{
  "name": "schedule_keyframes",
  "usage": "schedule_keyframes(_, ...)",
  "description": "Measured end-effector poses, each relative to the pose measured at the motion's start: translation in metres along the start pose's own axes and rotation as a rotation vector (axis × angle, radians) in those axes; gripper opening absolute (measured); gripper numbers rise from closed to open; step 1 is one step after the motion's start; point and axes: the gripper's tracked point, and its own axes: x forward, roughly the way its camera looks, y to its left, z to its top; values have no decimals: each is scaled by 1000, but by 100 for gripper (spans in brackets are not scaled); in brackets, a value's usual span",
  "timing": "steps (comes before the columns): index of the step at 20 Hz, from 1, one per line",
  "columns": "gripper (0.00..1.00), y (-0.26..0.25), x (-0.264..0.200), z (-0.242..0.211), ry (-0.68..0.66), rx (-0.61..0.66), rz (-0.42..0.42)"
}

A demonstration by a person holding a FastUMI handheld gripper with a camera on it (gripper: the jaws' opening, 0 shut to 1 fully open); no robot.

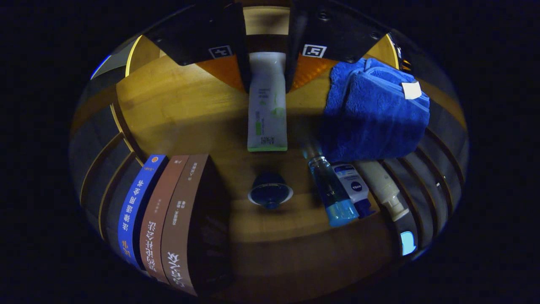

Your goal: Pull open the drawer, take out the items inside it, and place them on the countertop above the cabinet.

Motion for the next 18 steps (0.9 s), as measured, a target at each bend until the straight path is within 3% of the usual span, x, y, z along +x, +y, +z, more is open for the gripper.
schedule_keyframes(1, 46, 0, 1, 1, -8, 1, 5)
schedule_keyframes(6, 99, -2, -16, 12, -67, 32, 7)
schedule_keyframes(11, 99, 5, -64, 14, -181, 22, 1)
schedule_keyframes(18, 99, 17, -184, -2, -510, 9, 26)
